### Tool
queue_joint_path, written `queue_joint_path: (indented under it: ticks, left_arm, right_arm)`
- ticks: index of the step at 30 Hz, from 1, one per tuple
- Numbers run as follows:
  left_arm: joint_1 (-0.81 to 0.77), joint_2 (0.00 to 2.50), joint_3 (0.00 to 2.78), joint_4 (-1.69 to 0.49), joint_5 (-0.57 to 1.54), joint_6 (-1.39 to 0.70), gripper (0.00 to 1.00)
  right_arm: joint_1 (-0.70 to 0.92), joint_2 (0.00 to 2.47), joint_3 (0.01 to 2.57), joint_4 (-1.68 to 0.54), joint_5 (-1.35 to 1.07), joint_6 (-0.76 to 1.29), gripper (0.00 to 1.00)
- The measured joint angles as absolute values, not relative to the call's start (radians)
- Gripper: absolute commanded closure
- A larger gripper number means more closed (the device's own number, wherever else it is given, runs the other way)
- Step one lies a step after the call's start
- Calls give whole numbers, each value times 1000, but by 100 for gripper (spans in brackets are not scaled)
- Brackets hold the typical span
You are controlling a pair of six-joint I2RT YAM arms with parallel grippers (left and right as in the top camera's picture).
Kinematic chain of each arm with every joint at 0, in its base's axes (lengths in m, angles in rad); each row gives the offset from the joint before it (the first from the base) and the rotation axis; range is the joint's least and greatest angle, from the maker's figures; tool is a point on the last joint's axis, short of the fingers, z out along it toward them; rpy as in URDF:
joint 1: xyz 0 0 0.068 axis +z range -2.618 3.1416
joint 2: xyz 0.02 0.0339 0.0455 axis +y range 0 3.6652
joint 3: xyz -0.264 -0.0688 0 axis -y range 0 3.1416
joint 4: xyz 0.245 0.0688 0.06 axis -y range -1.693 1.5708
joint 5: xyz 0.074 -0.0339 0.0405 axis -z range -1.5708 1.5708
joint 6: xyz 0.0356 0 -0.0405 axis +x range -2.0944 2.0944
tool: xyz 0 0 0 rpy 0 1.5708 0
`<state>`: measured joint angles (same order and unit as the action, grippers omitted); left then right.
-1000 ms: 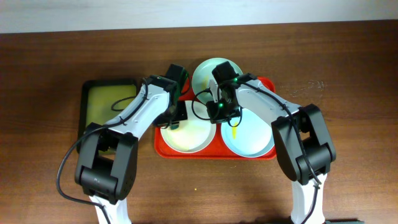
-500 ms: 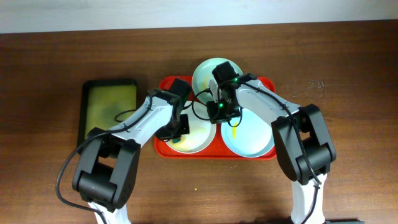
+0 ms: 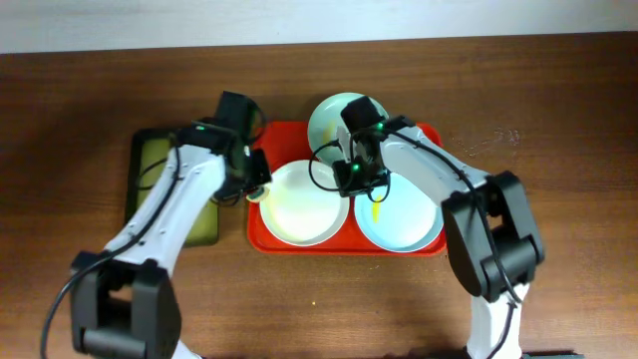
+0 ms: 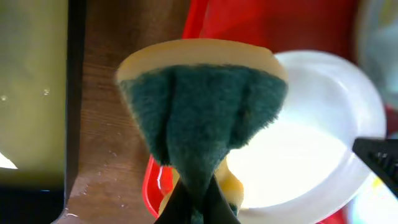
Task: Clean dirty plates on tray and stack at the side
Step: 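Lift the scrubbed white plate with the right gripper, sponge held left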
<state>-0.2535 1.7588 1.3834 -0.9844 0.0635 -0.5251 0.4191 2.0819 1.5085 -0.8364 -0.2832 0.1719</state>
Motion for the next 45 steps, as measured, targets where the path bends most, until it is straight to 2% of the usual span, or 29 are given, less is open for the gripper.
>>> queue_joint_path:
  ticks: [3, 9, 13, 16, 20, 25, 28, 30, 34, 40, 45]
  left_arm:
    - [-151, 1691, 1384, -1001, 124, -525, 100]
    - [-2, 1630, 1386, -1108, 166, -478, 100]
    - [7, 1630, 1386, -1116, 164, -440, 100]
    - [7, 1630, 1386, -1122, 157, -412, 100]
    - [7, 1630, 1386, -1123, 157, -407, 100]
    - [7, 1630, 1386, -1126, 157, -407, 100]
    - [7, 1630, 1386, -1126, 148, -407, 100]
    - [7, 1630, 1386, -1126, 143, -407, 100]
    - [7, 1630, 1386, -1126, 139, -395, 100]
    - [7, 1630, 1386, -1126, 139, -384, 100]
    - [7, 1630, 1386, -1126, 138, -381, 100]
  right_arm:
    - [443, 1964, 1509, -852, -168, 164, 96]
    - [615, 1774, 1509, -850, 274, 103, 96]
    - [792, 1751, 1511, -769, 738, -57, 96]
    - [894, 1751, 1511, -660, 1050, -250, 96]
    - [952, 1748, 1514, -505, 1230, -448, 96]
    - [1003, 1748, 1514, -350, 1332, -649, 96]
    - [1004, 1748, 1514, -344, 1347, -647, 96]
    - [1004, 1747, 1517, -412, 1319, -562, 96]
    - [993, 1747, 1521, -654, 1023, -395, 96]
    - [895, 1747, 1521, -691, 730, -48, 96]
    - [625, 1747, 1521, -704, 106, 147, 96]
